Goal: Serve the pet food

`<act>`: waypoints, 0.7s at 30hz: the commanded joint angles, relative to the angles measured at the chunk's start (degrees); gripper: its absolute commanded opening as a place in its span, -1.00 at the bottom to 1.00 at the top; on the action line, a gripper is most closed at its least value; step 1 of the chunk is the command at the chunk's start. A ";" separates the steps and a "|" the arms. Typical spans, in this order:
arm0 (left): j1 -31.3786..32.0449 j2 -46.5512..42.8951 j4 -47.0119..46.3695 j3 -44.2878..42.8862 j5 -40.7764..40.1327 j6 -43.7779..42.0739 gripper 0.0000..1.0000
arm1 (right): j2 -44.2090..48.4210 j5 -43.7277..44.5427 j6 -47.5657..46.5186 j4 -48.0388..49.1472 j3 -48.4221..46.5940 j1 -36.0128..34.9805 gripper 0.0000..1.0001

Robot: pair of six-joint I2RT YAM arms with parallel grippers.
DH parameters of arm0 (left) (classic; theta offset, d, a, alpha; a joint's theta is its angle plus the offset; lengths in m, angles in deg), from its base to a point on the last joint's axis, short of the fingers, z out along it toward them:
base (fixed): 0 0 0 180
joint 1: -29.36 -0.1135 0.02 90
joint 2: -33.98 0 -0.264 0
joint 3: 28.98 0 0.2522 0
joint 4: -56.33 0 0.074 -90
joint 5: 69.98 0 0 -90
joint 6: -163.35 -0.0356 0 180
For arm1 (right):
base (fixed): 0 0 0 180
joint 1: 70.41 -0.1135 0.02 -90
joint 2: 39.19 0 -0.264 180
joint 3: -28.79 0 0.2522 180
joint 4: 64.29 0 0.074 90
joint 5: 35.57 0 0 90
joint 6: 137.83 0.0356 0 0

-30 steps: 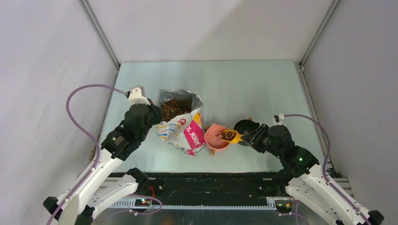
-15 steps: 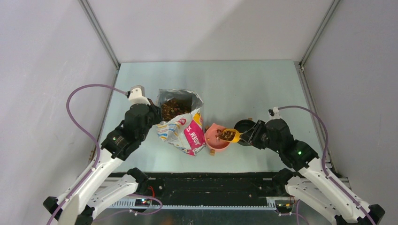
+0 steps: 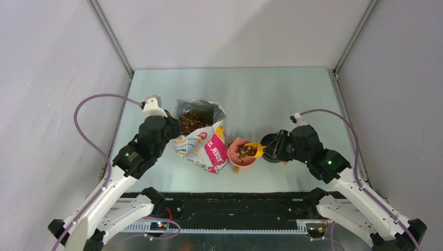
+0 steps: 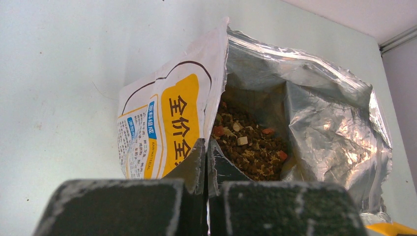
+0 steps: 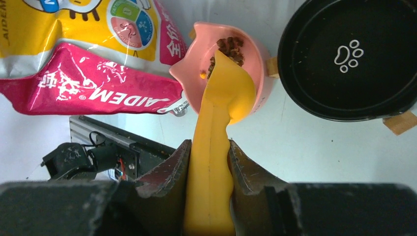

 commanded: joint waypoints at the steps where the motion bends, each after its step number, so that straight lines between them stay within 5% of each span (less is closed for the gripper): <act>1: 0.41 -0.16 -2.86 -0.49 1.02 -0.36 -1.00 | -0.86 -3.55 -2.58 4.35 -3.18 -0.17 -1.00; 21: 0.41 0.09 -2.70 -0.53 1.21 -0.40 -1.00 | 2.07 7.72 -7.80 -7.41 -8.25 -0.18 -1.00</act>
